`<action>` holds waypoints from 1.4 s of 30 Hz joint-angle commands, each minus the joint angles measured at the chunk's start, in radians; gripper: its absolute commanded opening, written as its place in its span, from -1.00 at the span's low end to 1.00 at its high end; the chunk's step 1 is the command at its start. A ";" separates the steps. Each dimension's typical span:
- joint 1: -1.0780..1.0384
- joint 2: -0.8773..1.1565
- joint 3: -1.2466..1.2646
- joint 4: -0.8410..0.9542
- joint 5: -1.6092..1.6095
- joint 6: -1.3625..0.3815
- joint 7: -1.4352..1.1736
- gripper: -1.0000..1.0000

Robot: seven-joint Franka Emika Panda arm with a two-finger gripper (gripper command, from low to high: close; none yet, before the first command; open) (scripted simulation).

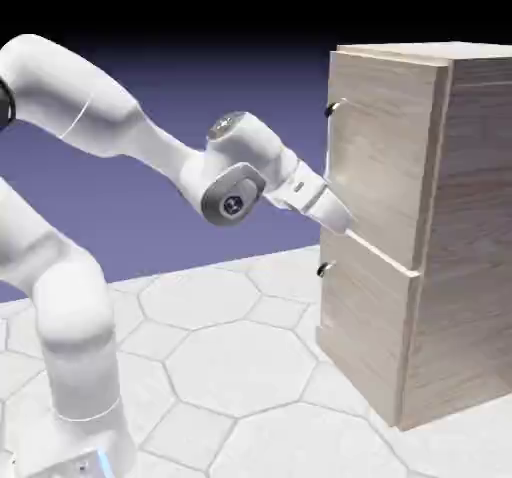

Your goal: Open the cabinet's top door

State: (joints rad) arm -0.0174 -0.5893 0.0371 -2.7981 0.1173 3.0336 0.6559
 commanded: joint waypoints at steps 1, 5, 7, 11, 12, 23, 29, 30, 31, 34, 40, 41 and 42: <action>-0.011 -0.007 0.014 0.004 0.044 -0.001 -0.032 0.00; -0.055 -0.036 0.069 0.022 0.218 -0.006 -0.158 0.00; -0.076 -0.050 0.096 0.031 0.305 -0.009 -0.221 0.00; -0.120 -0.079 0.151 0.049 0.479 -0.014 -0.347 0.00; -0.131 -0.086 0.165 0.053 0.522 -0.015 -0.378 0.00; -0.251 -0.165 0.316 0.102 1.000 -0.029 -0.725 0.00; -0.316 -0.208 0.399 0.128 1.261 -0.037 -0.914 0.00; -0.327 -0.215 0.412 0.133 1.305 -0.038 -0.946 0.00; -0.338 -0.222 0.426 0.137 1.348 -0.039 -0.978 0.00; -0.371 -0.244 0.467 0.151 1.479 -0.043 -1.072 0.00; -0.436 -0.287 0.550 0.177 1.740 -0.051 -1.261 0.00; -0.447 -0.294 0.564 0.182 1.783 -0.052 -1.293 0.00; -0.458 -0.301 0.577 0.186 1.827 -0.053 -1.324 0.00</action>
State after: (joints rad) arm -0.4753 -0.8905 0.6145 -2.6120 1.9442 2.9805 -0.6684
